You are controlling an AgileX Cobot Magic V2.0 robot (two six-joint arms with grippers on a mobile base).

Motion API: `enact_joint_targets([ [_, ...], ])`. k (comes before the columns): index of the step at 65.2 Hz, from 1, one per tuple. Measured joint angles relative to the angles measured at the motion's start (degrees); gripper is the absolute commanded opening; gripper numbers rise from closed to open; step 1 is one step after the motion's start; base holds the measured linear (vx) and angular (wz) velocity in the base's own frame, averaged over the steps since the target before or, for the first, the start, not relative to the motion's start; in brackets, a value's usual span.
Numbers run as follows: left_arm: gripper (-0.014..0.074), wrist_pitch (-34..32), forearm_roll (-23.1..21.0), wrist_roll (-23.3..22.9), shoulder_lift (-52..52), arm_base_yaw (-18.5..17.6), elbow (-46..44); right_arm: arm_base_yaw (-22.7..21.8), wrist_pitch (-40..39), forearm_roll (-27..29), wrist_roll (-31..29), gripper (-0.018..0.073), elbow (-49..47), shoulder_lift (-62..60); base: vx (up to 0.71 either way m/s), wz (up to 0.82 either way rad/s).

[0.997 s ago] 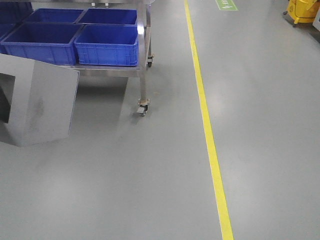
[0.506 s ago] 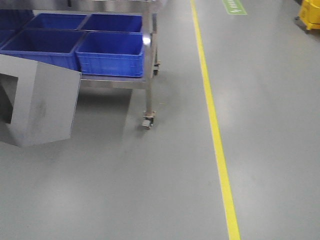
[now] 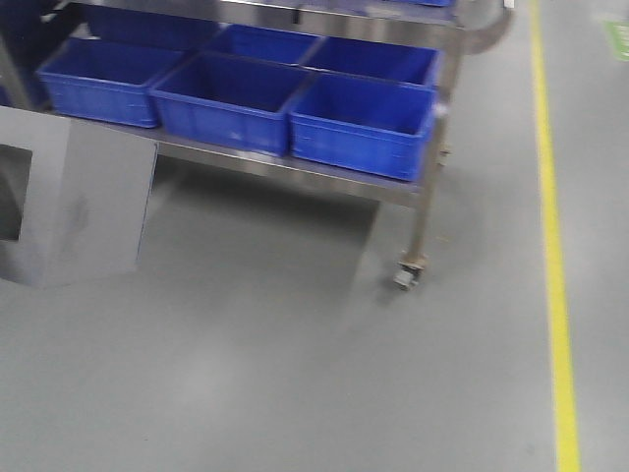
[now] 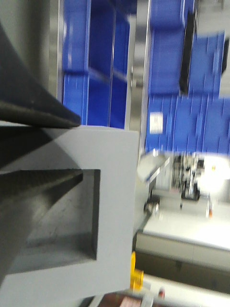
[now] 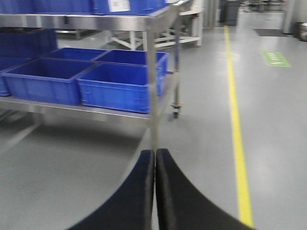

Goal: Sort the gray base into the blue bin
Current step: 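Turn the base away from the table, carrying the block in the left gripper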

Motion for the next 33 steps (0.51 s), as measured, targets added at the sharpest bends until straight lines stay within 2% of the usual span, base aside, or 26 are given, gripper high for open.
enact_joint_targets([
  [33,-0.0006,0.0,0.0,0.0,0.0,0.0,0.0,0.0,0.0,0.0,0.0,-0.0005,0.0,0.0,0.28,0.62],
])
